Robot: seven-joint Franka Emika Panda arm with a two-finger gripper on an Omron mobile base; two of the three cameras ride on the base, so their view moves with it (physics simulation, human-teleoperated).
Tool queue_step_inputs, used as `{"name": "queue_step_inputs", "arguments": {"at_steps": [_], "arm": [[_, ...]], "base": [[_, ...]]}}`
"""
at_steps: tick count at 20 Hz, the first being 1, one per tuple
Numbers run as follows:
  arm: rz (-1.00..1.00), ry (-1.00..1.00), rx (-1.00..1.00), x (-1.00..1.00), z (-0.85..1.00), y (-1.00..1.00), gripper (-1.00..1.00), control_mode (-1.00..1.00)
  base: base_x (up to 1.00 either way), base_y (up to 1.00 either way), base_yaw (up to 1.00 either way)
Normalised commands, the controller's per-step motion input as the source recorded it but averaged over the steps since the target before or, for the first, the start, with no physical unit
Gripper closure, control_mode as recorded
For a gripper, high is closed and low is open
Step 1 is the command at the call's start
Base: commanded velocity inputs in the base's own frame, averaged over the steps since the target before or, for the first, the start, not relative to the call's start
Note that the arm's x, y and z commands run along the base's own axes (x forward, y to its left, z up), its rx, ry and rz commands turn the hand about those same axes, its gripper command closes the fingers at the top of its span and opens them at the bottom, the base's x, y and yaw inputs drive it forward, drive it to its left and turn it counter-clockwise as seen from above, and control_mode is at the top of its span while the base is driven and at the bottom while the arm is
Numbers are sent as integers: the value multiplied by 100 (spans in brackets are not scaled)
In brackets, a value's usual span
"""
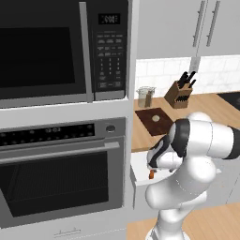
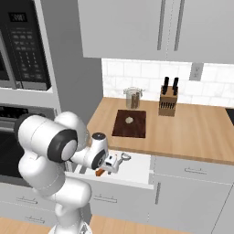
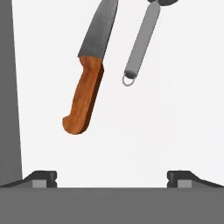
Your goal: Place the appropriate cutting tool for cutting the garlic skin on the cutting board.
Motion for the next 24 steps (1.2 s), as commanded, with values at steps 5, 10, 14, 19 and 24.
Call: {"name": "queue_step_inputs", "arguments": {"at_steps": [5,10,14,19,24], "arm": [[0,0,0,0,-30,8,-100,-100],[0,-1,0,0,-9,8,-100,-100],[0,-2,0,4,0,2,-100,-100],[0,-1,0,8,0,9,-100,-100],[0,0,0,9,-1,14,-100,-100]], "base": [[0,0,0],[0,0,0],[0,0,0],[0,0,0],[0,0,0]]}}
